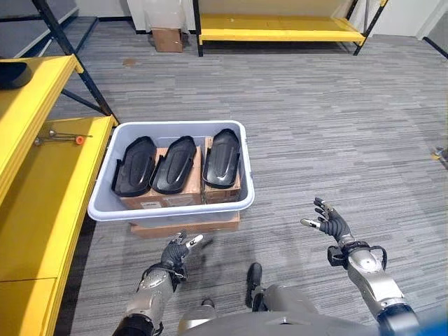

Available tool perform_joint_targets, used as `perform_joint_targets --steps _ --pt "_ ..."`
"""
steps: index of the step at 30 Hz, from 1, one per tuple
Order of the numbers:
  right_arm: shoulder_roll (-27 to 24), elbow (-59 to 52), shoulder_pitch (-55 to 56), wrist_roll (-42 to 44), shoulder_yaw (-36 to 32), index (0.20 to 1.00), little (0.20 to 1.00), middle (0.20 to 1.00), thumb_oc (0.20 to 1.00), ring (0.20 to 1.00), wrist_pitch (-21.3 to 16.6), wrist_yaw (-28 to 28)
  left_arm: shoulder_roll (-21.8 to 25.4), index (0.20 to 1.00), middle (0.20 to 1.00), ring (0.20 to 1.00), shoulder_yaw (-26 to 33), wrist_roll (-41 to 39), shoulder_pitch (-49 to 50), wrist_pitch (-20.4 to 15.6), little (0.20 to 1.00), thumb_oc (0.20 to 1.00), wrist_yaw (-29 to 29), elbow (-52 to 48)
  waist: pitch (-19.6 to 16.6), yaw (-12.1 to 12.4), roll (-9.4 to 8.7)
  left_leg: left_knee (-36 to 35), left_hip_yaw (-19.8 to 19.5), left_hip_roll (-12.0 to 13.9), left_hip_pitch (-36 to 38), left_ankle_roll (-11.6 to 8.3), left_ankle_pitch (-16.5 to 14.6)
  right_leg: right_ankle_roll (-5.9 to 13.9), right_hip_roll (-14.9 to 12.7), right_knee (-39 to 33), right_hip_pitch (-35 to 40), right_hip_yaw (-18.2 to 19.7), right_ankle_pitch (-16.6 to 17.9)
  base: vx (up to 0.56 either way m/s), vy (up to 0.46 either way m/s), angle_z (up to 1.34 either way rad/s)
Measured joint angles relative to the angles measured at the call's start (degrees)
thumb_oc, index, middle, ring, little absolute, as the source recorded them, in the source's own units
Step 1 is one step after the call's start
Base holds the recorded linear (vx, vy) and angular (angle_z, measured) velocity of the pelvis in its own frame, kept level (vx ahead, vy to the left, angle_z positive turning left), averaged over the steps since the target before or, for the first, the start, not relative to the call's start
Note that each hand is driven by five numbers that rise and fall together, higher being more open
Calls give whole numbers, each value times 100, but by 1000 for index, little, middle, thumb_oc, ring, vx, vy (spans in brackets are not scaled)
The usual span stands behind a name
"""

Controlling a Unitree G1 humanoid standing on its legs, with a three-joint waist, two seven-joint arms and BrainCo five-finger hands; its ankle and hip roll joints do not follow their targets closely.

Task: Move parts from the plastic box to the shelf.

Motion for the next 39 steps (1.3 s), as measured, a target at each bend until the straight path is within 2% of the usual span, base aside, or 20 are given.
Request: perform_joint_targets --steps 5,8,12,13,14,15,16,17,18,19,20,21,23,26,28,29,30,34,36,39 --pt "0 5 -9 -12 68 1000 1000 1000 1000 1000 -18 -12 -3 1000 1000 1000 -31 -3 23 -30 1000 1000 99 -203 109 7 172 -10 136 62 43 25 -33 -153 -55 139 -58 -248 -218 158 -155 -13" --pt "-7 4 -152 -120 67 1000 1000 1000 1000 1000 -59 -28 3 1000 1000 1000 -64 -86 8 66 1000 1000 -110 -270 95 10 337 144 247 172 70 -130 -84 -278 83 154 -41 -223 -300 87 -182 -13" --pt "-63 -6 -208 -118 14 1000 1000 1000 1000 1000 -110 -70 -90 1000 1000 1000 -211 -302 -184 -16 1000 1000 -83 -310 115 9 304 1332 664 200 -419 -161 -218 -486 -37 175 9 -263 -492 18 -111 5" --pt "-70 -1 -232 -118 14 1000 1000 1000 1000 1000 -106 -73 -179 1000 1000 1000 -213 -334 -207 -62 1000 1000 11 -326 81 50 425 1831 820 431 -654 -206 -153 -292 -62 172 167 -507 -670 8 -24 -12" --pt "-79 -6 -308 -117 13 1000 1000 1000 1000 1000 -101 -75 -174 1000 1000 1000 -215 -336 -262 -72 1000 1000 47 -417 102 147 416 2139 844 471 -761 -304 -244 -518 -288 887 -112 -527 -878 51 38 -11" --pt "-39 254 -432 -108 20 1000 1000 1000 1000 1000 -87 -143 -227 1000 1000 1000 -126 -335 -371 5 1000 1000 48 -233 106 77 316 2362 1273 600 -790 -324 -312 -987 -362 833 -12 -607 -932 82 112 12" --pt "-24 438 -433 -106 14 1000 1000 1000 1000 1000 -77 -212 -259 1000 1000 1000 -131 -334 -417 78 1000 1000 39 -179 12 -10 270 2229 1622 787 -787 -288 -313 -924 -321 687 23 -665 -900 86 172 20" --pt "-52 473 -401 -106 13 1000 1000 1000 1000 1000 -71 -243 -259 1000 1000 1000 -158 -330 -383 97 1000 1000 -29 -190 -16 -9 237 1726 1346 752 -691 -342 -265 -795 -299 588 76 -574 -824 35 222 -15" --pt "-51 479 -398 -111 8 1000 1000 1000 1000 1000 -69 -247 -232 1000 1000 1000 -160 -330 -310 121 1000 1000 -90 -194 -56 -18 217 1124 1000 717 -615 -401 -179 -513 -215 258 140 -445 -709 33 294 -52" --pt "-75 522 -411 -113 -26 1000 1000 1000 1000 1000 -59 -249 -256 1000 1000 1000 -201 -333 -254 137 1000 1000 -126 -196 -74 15 344 456 691 807 -523 -411 85 -111 -188 346 103 -495 -1014 33 470 -49" --pt "-217 456 -346 -113 -46 1000 1000 1000 1000 1000 -49 -240 -235 1000 1000 1000 -223 -338 -257 115 1000 1000 -154 -312 -124 -78 318 123 369 1110 -496 -647 298 -316 -490 1294 -199 -177 -1238 59 511 -16" --pt "-293 546 -295 -117 -168 1000 1000 1000 1000 1000 -15 -238 -264 1000 1000 1000 -265 -347 -376 167 1000 1000 -175 -109 -136 -168 395 46 179 1592 -544 -815 589 -405 -364 1320 -217 -105 -1233 36 539 -25" --pt "-374 535 -318 -116 -337 1000 1000 1000 1000 1000 -28 -240 -272 1000 1000 1000 -226 -453 -361 174 1000 1000 -190 -30 -161 -112 389 240 29 1792 -698 -861 847 -197 -390 934 -294 255 -1055 0 470 -81" --pt "-491 534 -233 -90 -397 1000 1000 1000 1000 1000 -27 -240 -378 1000 1000 1000 -281 -421 -392 116 1000 1000 -234 26 -190 -202 510 547 -37 1567 -693 -872 825 -197 -503 684 -72 222 -693 3 512 -32" --pt "-438 450 -65 165 -430 1000 1000 1000 1000 1000 -26 -233 -362 1000 1000 1000 -384 -292 -484 66 1000 1000 -313 23 -281 -272 666 570 338 1091 -695 -687 712 -178 -621 477 90 56 -528 9 410 33" --pt "-339 384 21 299 -493 1000 1000 1000 1000 1000 -26 -238 -343 1000 1000 1000 -395 -239 -495 43 1000 1000 -316 21 -296 -277 684 701 471 892 -706 -470 571 -123 -697 488 139 33 -491 -25 333 51" --pt "-178 348 80 381 -507 1000 1000 1000 1000 1000 -24 -241 -258 1000 1000 1000 -423 -195 -493 33 1000 1000 -321 22 -313 -276 677 557 555 804 -683 -477 353 -82 -768 522 156 46 -460 -42 270 47" --pt "550 295 311 474 -348 1000 1000 1000 1000 1000 -24 -184 324 1000 1000 1000 -424 -40 -242 -14 1000 1000 -299 -9 -414 -29 35 191 488 57 -699 -34 510 85 -1332 364 117 388 -133 -85 168 35" --pt "613 295 228 450 -236 1000 1000 1000 1000 1000 -46 -183 494 1000 1000 1000 -415 -39 -119 -57 1000 1000 -292 -31 -383 93 -13 154 400 36 -701 39 547 247 -1387 238 192 376 253 -77 73 31" --pt "628 311 125 321 -118 1000 1000 1000 1000 1000 -91 -160 522 1000 1000 1000 -347 -48 44 -89 1000 1000 -199 -41 -359 341 -32 -8 394 113 -575 49 591 408 -1524 177 418 -26 359 -20 1 4"
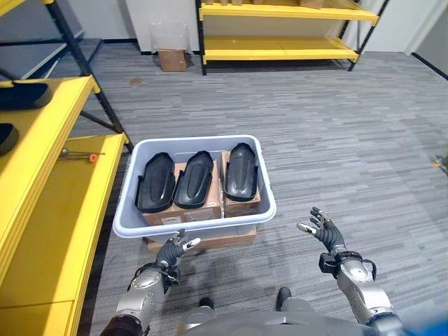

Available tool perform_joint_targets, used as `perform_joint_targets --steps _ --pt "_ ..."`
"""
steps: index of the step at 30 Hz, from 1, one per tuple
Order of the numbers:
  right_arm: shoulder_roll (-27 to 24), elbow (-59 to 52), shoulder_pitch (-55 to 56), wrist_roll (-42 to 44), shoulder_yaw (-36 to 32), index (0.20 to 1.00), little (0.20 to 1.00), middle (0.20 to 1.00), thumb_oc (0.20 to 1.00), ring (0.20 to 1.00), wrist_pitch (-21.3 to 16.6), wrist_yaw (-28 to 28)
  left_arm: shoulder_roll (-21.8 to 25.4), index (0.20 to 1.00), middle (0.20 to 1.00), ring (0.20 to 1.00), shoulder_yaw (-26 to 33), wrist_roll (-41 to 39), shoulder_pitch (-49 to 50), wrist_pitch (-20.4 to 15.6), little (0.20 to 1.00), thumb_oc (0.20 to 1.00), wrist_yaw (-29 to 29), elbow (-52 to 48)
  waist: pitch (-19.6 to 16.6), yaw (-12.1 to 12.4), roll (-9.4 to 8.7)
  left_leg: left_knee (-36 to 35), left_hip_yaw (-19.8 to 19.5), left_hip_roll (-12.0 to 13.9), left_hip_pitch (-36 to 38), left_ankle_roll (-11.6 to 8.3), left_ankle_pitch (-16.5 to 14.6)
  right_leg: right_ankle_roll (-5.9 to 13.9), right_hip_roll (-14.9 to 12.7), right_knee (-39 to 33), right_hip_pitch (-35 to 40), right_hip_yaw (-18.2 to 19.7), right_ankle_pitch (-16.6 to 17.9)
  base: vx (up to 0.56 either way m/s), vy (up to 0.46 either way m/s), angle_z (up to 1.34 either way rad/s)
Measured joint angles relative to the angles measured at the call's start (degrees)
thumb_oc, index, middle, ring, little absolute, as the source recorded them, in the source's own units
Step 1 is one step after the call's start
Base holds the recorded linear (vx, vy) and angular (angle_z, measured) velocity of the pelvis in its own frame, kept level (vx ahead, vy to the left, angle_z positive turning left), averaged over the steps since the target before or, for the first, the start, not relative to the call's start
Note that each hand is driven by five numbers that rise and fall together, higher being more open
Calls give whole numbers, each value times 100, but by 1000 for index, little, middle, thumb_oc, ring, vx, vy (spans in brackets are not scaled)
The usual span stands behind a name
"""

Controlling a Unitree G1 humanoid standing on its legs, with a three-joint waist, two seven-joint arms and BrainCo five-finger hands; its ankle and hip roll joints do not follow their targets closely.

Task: Move parts from the plastic box to the shelf.

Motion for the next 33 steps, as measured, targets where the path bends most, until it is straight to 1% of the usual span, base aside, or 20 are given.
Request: perform_joint_targets --steps 1,2,3,4,6,7,9,10,11,12,13,14,15,18,19,20,22,25,29,33 --pt "0 2 -112 -124 57 1000 1000 1000 1000 1000 -9 35 13 1000 1000 1000 84 -7 113 -6 1000 1000 75 -54 69 48 -39 -27 25 12 91 -46 6 98 -27 -89 142 -91 11 -14 -58 -23" --pt "-27 0 -223 -211 89 1000 1000 1000 1000 1000 -63 72 -20 1000 1000 1000 110 -9 171 -17 1000 1000 83 -141 171 110 -66 -32 68 60 158 -137 6 141 35 -194 262 -203 -72 4 -60 -22" --pt "-78 -2 -295 -231 136 1000 1000 1000 1000 1000 -78 100 -36 1000 1000 1000 101 -25 178 -31 1000 1000 82 -241 206 165 -111 -58 90 93 170 -204 32 91 92 -300 306 -221 -178 14 -53 -12" --pt "-205 -10 -383 -262 226 1000 1000 1000 1000 1000 -77 136 -103 1000 1000 1000 96 -49 165 -58 1000 1000 96 -357 239 181 -88 -127 44 154 170 -294 86 31 209 -601 460 -222 -262 33 -40 -1" --pt "-373 -11 -480 -276 259 1000 1000 1000 1000 1000 -73 163 -344 1000 1000 1000 102 -78 174 -99 1000 1000 151 -587 307 215 116 -155 3 358 156 -409 118 -49 455 -805 551 -230 -243 54 1 -1" --pt "-491 -40 -579 -323 430 1000 1000 1000 1000 1000 -71 171 -483 1000 1000 1000 101 -185 169 -145 1000 1000 201 -607 332 210 192 -155 4 486 157 -472 139 -112 589 -805 558 -230 -286 87 25 -8" --pt "-524 -101 -624 -323 480 1000 1000 1000 1000 1000 -104 197 -579 1000 1000 1000 82 -232 181 -192 1000 1000 199 -617 329 273 204 -154 -15 626 145 -494 149 -184 732 -802 563 -240 -333 136 -9 7" --pt "-603 -102 -731 -321 487 1000 1000 1000 1000 1000 -111 157 -579 1000 1000 1000 -20 -228 161 -197 1000 1000 198 -618 336 287 183 -139 -179 621 60 -496 148 -188 743 -774 568 -278 -354 170 -47 33" --pt "-626 -101 -774 -317 487 1000 1000 1000 1000 1000 -112 102 -584 1000 1000 1000 -75 -222 148 -200 1000 1000 188 -602 350 321 164 -143 -253 593 42 -490 152 -194 751 -743 595 -283 -383 170 -44 62" --pt "-619 -101 -778 -313 489 1000 1000 1000 1000 1000 -112 -7 -592 1000 1000 1000 -112 -213 133 -201 1000 1000 143 -586 352 298 142 -112 -475 557 -24 -488 151 -179 759 -610 619 -227 -505 107 -16 93" --pt "-619 -100 -747 -311 498 1000 1000 1000 1000 1000 -113 -88 -551 1000 1000 1000 -182 -191 113 -204 1000 1000 72 -589 335 233 92 -81 -703 537 -121 -474 165 -191 747 -488 644 59 -677 85 -7 109" --pt "-616 -72 -795 -307 518 1000 1000 1000 1000 1000 -109 -131 -453 1000 1000 1000 -243 -155 107 -211 1000 1000 23 -630 313 291 19 -102 -789 481 -107 -466 211 -144 692 -424 640 176 -772 69 -3 73" --pt "-613 -44 -1023 -298 602 1000 1000 1000 1000 1000 -111 -171 -316 1000 1000 1000 -274 -152 166 -216 1000 1000 32 -679 311 420 9 -88 -782 494 -108 -503 233 -144 708 -438 637 190 -773 49 0 24" --pt "-611 -40 -1608 -232 641 1000 1000 1000 1000 1000 -118 -289 -119 1000 1000 1000 -284 -180 181 -337 1000 1000 89 -800 340 628 45 -78 -801 476 -132 -526 247 -121 656 -496 660 156 -756 -5 9 1" --pt "-614 -36 -1804 -199 639 1000 1000 1000 1000 1000 -118 -321 -53 1000 1000 1000 -289 -229 154 -364 1000 1000 92 -1003 427 694 59 -37 -827 458 -210 -528 243 -113 654 -492 659 112 -754 -70 41 29" --pt "-646 64 -2224 -162 622 1000 1000 1000 1000 1000 -123 -365 32 1000 1000 1000 -279 -284 -107 -520 1000 1000 105 -1198 598 787 87 105 -961 454 -378 -537 238 -122 644 -479 596 13 -730 -52 59 33" --pt "-619 130 -2523 -80 636 1000 1000 1000 1000 1000 -122 -403 34 1000 1000 1000 -272 -293 -281 -730 1000 1000 214 -1247 683 912 149 137 -1008 445 -491 -541 241 -136 641 -475 527 -33 -714 -19 79 22" --pt "-517 126 -2626 -33 643 1000 1000 1000 1000 1000 -120 -470 -7 1000 1000 1000 -121 -443 -257 -878 1000 1000 339 -1328 738 1050 240 143 -1100 398 -524 -539 244 -136 619 -475 514 -61 -712 29 152 5" --pt "-403 101 -2482 24 642 1000 1000 1000 1000 1000 -119 -487 -50 1000 1000 1000 -15 -392 -149 -1051 1000 1000 498 -1325 746 1054 248 145 -1101 336 -510 -516 232 -135 560 -481 542 -83 -713 29 180 2" --pt "-337 -416 -1906 24 643 1000 1000 1000 1000 1000 -124 -517 -45 1000 1000 1000 72 -49 -138 -1317 1000 1000 442 -1335 766 1027 195 110 -1051 262 -419 -496 224 -125 512 -481 602 -84 -705 -39 219 -1"
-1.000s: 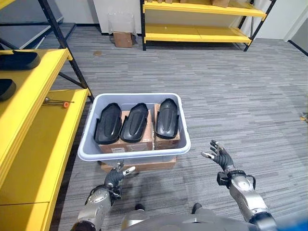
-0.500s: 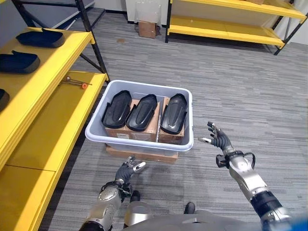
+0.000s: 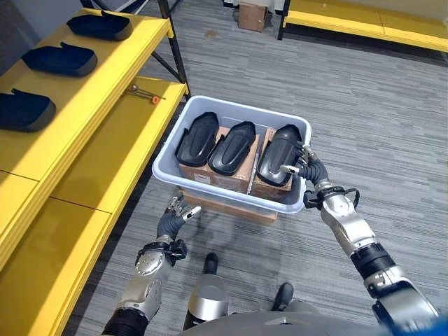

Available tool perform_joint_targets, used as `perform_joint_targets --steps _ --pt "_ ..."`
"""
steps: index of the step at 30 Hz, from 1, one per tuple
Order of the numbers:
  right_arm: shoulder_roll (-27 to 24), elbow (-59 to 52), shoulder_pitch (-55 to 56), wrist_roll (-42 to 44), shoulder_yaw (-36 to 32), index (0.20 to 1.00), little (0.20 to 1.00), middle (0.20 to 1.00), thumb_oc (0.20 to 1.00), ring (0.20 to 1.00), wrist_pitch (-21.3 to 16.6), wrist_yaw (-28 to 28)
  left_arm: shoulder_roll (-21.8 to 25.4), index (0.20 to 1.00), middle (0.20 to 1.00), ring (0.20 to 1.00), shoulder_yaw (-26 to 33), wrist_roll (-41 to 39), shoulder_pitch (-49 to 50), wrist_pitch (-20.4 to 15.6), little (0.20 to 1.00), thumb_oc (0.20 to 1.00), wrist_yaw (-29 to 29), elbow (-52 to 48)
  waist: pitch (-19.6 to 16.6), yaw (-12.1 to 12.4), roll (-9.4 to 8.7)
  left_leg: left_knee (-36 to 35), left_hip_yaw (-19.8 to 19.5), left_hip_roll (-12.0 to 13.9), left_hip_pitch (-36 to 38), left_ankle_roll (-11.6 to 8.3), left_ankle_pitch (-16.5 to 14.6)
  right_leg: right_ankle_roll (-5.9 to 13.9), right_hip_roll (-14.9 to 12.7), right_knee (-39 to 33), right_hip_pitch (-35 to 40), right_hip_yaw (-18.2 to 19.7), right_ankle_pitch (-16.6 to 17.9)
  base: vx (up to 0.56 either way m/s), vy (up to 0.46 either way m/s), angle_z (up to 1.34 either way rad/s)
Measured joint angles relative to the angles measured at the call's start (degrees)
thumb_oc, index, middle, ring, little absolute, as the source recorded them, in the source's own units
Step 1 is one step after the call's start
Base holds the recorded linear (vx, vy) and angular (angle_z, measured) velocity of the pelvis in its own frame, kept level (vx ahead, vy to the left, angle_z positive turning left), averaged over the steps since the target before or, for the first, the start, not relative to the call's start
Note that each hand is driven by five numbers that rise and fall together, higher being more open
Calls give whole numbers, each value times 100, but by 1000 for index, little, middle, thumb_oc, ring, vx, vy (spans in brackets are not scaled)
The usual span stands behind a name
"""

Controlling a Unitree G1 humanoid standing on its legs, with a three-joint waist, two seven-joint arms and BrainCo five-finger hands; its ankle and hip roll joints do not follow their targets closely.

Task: Move parts from the plastic box to the shelf.

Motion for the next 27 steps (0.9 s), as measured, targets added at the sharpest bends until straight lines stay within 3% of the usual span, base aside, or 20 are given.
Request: perform_joint_targets --steps 4,6,8,9,10,12,14,15,19,22,27 --pt "168 -309 647 -15 1 1000 1000 1000 1000 1000 -6 -5 129 1000 1000 1000 138 73 13 -258 1000 1000 -493 -176 -85 -224 -236 -8 310 -90 110 110 -79 0 -101 32 -91 84 138 -104 252 -35" --pt "205 -318 758 -73 -64 1000 1000 1000 1000 1000 -56 71 196 1000 1000 1000 140 105 1 -400 1000 1000 -559 -313 -106 -347 -267 -12 667 -52 194 194 -110 -80 -97 280 -393 54 426 -131 222 -90" --pt "228 -294 815 -122 -34 1000 1000 1000 1000 1000 -56 202 224 1000 1000 1000 304 95 48 -519 1000 1000 -609 -392 -95 -446 -237 -22 1236 23 338 303 -187 -159 -64 395 -625 -297 898 -88 174 -131" --pt "212 -276 859 -125 -43 1000 1000 1000 1000 1000 -60 246 232 1000 1000 1000 378 95 48 -574 1000 1000 -627 -406 -92 -512 -224 -43 1437 65 410 357 -266 -51 -105 404 -701 -468 1072 -31 120 -100" --pt "185 -247 987 -124 -88 1000 1000 1000 1000 1000 -64 248 218 1000 1000 1000 435 94 -29 -590 1000 1000 -652 -406 -68 -644 -170 -49 1413 43 421 373 -274 -9 -82 651 -730 -542 806 3 99 -36" --pt "111 -249 1408 -126 -236 1000 1000 1000 1000 1000 -61 275 272 1000 1000 1000 545 45 -145 -706 1000 1000 -676 -714 -147 -750 -232 -97 1282 18 320 401 -252 23 95 1333 -673 -521 -26 12 74 15" --pt "117 -248 1496 -128 -265 1000 1000 1000 1000 1000 -61 334 331 1000 1000 1000 677 -198 58 -707 1000 1000 -712 -917 -220 -738 -323 -117 1384 -97 304 436 -166 -60 169 1055 -525 -549 -329 34 15 -27" --pt "111 -251 1492 -128 -273 1000 1000 1000 1000 1000 -62 386 256 1000 1000 1000 786 -457 235 -605 1000 1000 -779 -893 -281 -750 -330 -136 1452 -174 308 437 -148 -180 159 794 -419 -564 -395 63 -35 -29" --pt "7 -211 1660 -130 -295 1000 1000 1000 1000 1000 -65 448 -87 1000 1000 1000 589 -694 412 -470 1000 1000 -889 -833 -362 -960 -92 -237 1183 -186 299 429 44 -208 482 275 -138 -136 -325 60 -56 24" --pt "-77 -180 1645 -184 -304 1000 1000 1000 1000 1000 -106 470 -255 1000 1000 1000 452 -685 408 -473 1000 1000 -906 -834 -426 -912 -15 -237 1182 -103 298 352 86 -302 606 58 -45 -134 -258 89 -70 3" --pt "-97 -181 1642 -283 -456 1000 1000 1000 1000 1000 -127 492 -253 1000 1000 1000 281 -655 393 -475 1000 1000 -917 -835 -516 -1043 80 -236 1183 -68 307 314 73 -332 671 -107 44 -135 -233 108 -98 -1"
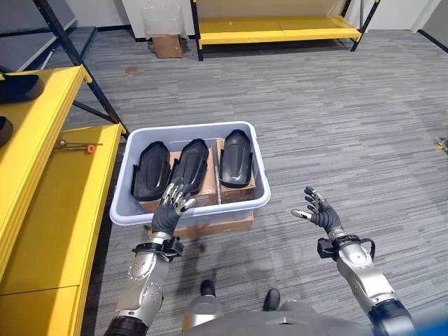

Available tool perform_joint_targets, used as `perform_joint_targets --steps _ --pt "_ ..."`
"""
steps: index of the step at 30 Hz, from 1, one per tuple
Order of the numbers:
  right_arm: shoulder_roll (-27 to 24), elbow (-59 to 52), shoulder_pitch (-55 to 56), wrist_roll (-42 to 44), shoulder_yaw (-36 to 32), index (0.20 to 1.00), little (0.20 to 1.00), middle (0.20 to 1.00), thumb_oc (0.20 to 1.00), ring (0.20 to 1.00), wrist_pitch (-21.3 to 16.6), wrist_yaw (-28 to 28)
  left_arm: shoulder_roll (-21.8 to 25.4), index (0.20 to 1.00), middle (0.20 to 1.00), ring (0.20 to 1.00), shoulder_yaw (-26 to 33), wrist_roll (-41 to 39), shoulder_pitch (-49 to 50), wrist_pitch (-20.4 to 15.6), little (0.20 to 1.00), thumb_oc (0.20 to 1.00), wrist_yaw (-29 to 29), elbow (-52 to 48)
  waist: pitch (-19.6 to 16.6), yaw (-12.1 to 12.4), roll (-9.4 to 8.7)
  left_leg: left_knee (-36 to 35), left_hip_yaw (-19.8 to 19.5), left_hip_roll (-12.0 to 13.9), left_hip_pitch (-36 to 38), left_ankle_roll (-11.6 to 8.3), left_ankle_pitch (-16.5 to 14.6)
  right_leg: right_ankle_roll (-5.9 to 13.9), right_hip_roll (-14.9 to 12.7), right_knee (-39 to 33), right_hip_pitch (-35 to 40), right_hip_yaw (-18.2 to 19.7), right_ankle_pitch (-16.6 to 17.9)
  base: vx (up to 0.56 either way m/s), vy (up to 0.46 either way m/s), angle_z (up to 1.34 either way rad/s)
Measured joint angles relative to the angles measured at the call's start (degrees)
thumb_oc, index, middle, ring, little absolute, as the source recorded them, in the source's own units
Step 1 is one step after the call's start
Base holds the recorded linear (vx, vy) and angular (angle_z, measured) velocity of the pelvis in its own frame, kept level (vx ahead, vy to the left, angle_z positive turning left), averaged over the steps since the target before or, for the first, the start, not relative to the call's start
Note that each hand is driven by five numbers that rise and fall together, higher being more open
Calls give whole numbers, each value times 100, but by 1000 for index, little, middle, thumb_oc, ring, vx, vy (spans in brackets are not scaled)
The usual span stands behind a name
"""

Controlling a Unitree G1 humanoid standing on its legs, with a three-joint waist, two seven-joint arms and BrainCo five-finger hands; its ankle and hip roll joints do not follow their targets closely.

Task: Move parts from the plastic box to the shelf.

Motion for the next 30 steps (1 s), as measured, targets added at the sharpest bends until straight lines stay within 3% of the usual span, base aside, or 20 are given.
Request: perform_joint_targets --steps 6,8,9,10,11,14,16,17,19,21,22,23,24,26,30 --pt "-6 -2 -13 5 -2 1000 1000 1000 1000 1000 -20 -48 8 1000 1000 1000 -7 15 -70 -7 1000 1000 51 2 -61 -111 132 181 53 -1 -56 -15 -12 4 -24 25 11 -3 -48 67 -157 1" --pt "-17 -29 -49 -14 -6 1000 1000 1000 1000 1000 -121 -88 -79 1000 1000 1000 -5 -155 -192 -14 1000 1000 52 80 -36 -74 102 1005 193 15 -527 -8 -39 -109 -163 319 -213 14 -166 -119 -115 8" --pt "-18 -38 -152 -60 15 1000 1000 1000 1000 1000 -146 -153 -157 1000 1000 1000 4 -153 -336 -41 1000 1000 60 188 27 -76 68 1743 147 110 -951 -112 -22 -327 -234 749 -467 8 -309 -27 8 11" --pt "27 28 -436 -59 31 1000 1000 1000 1000 1000 -211 -233 -137 1000 1000 1000 -32 -144 -629 -44 1000 1000 120 390 238 -70 -98 3033 205 350 -1650 -362 213 -562 -481 1353 -766 96 -604 46 75 -4" --pt "35 112 -532 -60 49 1000 1000 1000 1000 1000 -221 -236 -156 1000 1000 1000 -81 -138 -632 -41 1000 1000 133 484 241 -61 -101 3135 318 463 -1654 -198 51 -524 -475 1340 -730 91 -603 88 242 -17" --pt "-143 88 -464 -54 -32 1000 1000 1000 1000 1000 -283 -260 -163 1000 1000 1000 -211 -154 -714 -48 1000 1000 122 583 191 -338 -38 2612 57 685 -1258 -174 -281 -444 -394 1281 -629 53 -551 86 357 -11" --pt "-269 98 -411 19 -49 1000 1000 1000 1000 1000 -243 -253 -197 1000 1000 1000 -194 -556 -769 -63 1000 1000 2 590 160 -435 10 1699 -188 836 -784 -201 -257 -496 -337 1365 -745 188 -580 74 393 -12" --pt "-273 255 -345 69 -186 1000 1000 1000 1000 1000 -187 -216 -401 1000 1000 1000 -147 -897 -830 -68 1000 1000 -117 677 117 -471 71 1196 -513 1071 -530 -400 -113 -380 -322 1446 -897 254 -543 35 497 -19" --pt "-255 426 -293 86 -238 1000 1000 1000 1000 1000 -80 -161 -538 1000 1000 1000 -141 -866 -758 -86 1000 1000 -141 724 119 -417 85 951 -702 1209 -322 -429 -61 -355 -370 1671 -1063 409 -568 -41 397 -28" --pt "-305 460 -97 174 -251 1000 1000 1000 1000 1000 -43 -75 -549 1000 1000 1000 -154 -660 -551 -184 1000 1000 -196 722 94 -406 230 738 -605 1096 -101 -391 -32 -242 -521 1862 -1128 475 -529 -73 367 -21" --pt "-380 468 60 187 -271 1000 1000 1000 1000 1000 -43 -63 -565 1000 1000 1000 -160 -644 -493 -227 1000 1000 -240 722 29 -416 407 739 -539 1006 -121 -361 -39 -123 -565 1920 -1130 446 -523 -43 304 16" --pt "-351 525 131 271 -269 1000 1000 1000 1000 1000 -35 -65 -515 1000 1000 1000 -146 -657 -483 -261 1000 1000 -319 737 13 -434 451 682 -362 921 -66 -493 -277 -1 -656 1963 -1110 420 -521 -22 271 42" --pt "-238 582 195 469 -247 1000 1000 1000 1000 1000 -9 -59 -414 1000 1000 1000 -133 -900 -506 -270 1000 1000 -462 735 17 -416 334 481 -384 687 -13 -551 -278 148 -874 1994 -1100 435 -497 -12 278 42" --pt "116 763 174 649 -252 1000 1000 1000 1000 1000 20 -82 -304 1000 1000 1000 -10 -1313 -372 -249 1000 1000 -696 740 -50 -297 147 333 -435 279 -12 -413 -275 313 -1200 1643 -977 517 -327 -3 225 34" --pt "584 951 248 638 -216 1000 1000 1000 1000 1000 66 20 101 1000 1000 1000 82 -1301 -22 -306 1000 1000 -1005 689 -167 -15 -79 292 -632 27 -8 -246 -286 354 -1242 982 -573 662 -51 -11 141 33"
